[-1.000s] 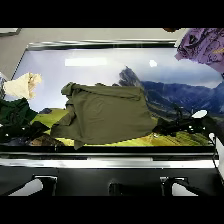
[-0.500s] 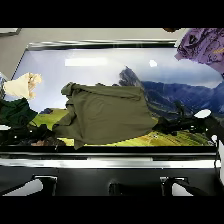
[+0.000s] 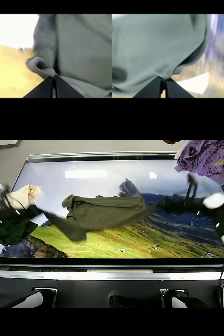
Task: Fold the clothes and pants, and hang the long-sleeved shirts on hangers.
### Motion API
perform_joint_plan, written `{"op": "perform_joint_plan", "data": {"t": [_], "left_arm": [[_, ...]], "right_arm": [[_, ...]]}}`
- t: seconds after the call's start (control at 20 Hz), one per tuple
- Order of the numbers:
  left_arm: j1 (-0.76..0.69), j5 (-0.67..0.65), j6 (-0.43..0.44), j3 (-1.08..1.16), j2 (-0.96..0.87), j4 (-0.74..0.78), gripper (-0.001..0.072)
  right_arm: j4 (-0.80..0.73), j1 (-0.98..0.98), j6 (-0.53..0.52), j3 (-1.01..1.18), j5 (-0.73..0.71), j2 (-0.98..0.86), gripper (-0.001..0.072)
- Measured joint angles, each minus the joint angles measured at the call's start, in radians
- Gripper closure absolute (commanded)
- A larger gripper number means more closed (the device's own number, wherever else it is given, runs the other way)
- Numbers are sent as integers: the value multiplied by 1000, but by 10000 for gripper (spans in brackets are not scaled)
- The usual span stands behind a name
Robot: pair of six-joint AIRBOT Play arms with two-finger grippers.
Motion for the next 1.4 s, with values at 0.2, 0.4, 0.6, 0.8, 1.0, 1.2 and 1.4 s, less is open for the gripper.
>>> {"op": "perform_joint_plan", "data": {"t": [0.2, 0.4, 0.6, 0.8, 1.0, 1.2, 1.4], "left_arm": [[-29, -6, -133, 431, 48, 153, 698], [-38, -30, -240, 726, 150, 325, 697], [-40, -94, -310, 822, 303, 467, 697], [-41, -163, -356, 848, 418, 546, 697], [-41, -244, -384, 805, 437, 568, 697], [-42, -283, -340, 625, 362, 519, 697], [-59, -220, -266, 404, 174, 487, 696]], "right_arm": [[-216, 43, 111, 431, 14, 13, 683], [-342, 55, 151, 742, 100, 101, 683], [-394, 57, 166, 834, 181, 260, 683], [-429, 58, 193, 858, 237, 355, 682], [-439, 58, 240, 840, 308, 319, 683], [-440, 58, 271, 744, 400, 152, 682], [-442, 60, 270, 684, 425, -108, 682]]}}
